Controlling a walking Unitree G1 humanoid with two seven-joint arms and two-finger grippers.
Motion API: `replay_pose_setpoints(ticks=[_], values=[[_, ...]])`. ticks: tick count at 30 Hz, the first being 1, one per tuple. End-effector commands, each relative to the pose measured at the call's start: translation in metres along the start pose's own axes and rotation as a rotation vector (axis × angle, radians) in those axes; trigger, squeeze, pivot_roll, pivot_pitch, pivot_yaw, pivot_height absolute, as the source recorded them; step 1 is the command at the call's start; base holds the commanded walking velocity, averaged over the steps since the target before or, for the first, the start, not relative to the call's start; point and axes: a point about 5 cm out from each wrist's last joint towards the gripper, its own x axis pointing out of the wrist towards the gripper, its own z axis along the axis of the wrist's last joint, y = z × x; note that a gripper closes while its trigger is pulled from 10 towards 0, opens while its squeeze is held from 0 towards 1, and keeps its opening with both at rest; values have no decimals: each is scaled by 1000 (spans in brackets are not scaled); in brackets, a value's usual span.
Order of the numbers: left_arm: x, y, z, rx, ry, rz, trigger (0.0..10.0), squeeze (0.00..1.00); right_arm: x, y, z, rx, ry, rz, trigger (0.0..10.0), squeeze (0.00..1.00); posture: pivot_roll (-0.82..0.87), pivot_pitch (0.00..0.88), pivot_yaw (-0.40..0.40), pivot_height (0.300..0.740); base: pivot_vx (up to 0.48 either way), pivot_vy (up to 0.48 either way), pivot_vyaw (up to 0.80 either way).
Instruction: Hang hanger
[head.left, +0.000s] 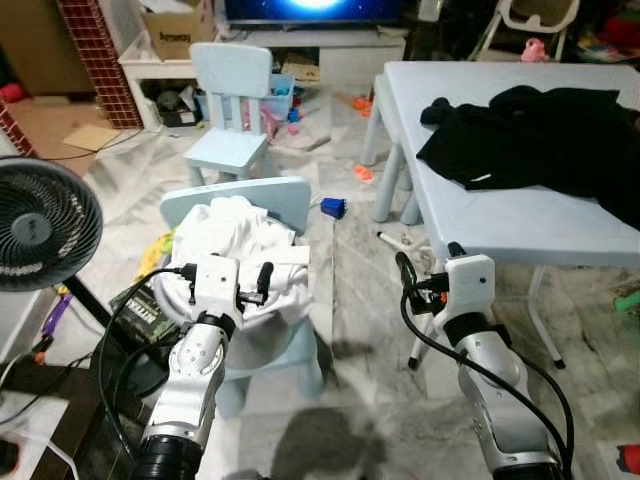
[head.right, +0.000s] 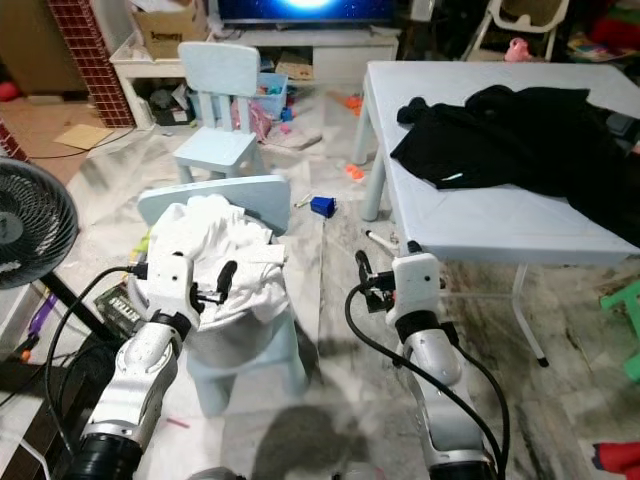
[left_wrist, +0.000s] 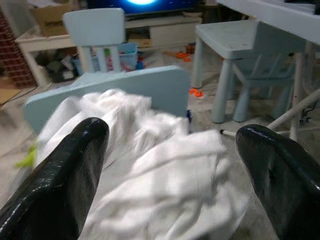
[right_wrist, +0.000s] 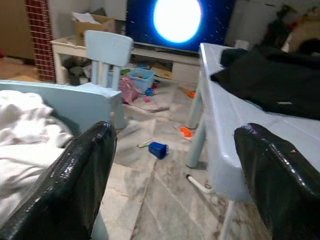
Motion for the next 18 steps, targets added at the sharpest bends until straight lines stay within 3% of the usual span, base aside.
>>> replay_pose_setpoints(ticks=[1,8,11,18], values=[[2,-6,3,0,-4,-17,10000,0,-1,-6,1,0,-4,-22,10000,0,-23,0,3,740,315,364,0],[2,-5,2,3,-2,10,10000,0,0,-6,2,-24,-8,-13,10000,0,-25,0,4,740,302,369,0],[2,-3,2,11,6,29,10000,0,0,-6,2,-25,-8,-12,10000,0,-25,0,4,740,0,255,0],[4,3,3,21,6,62,10000,0,-1,-5,0,1,-4,-15,10000,0,-25,0,4,740,0,0,615]])
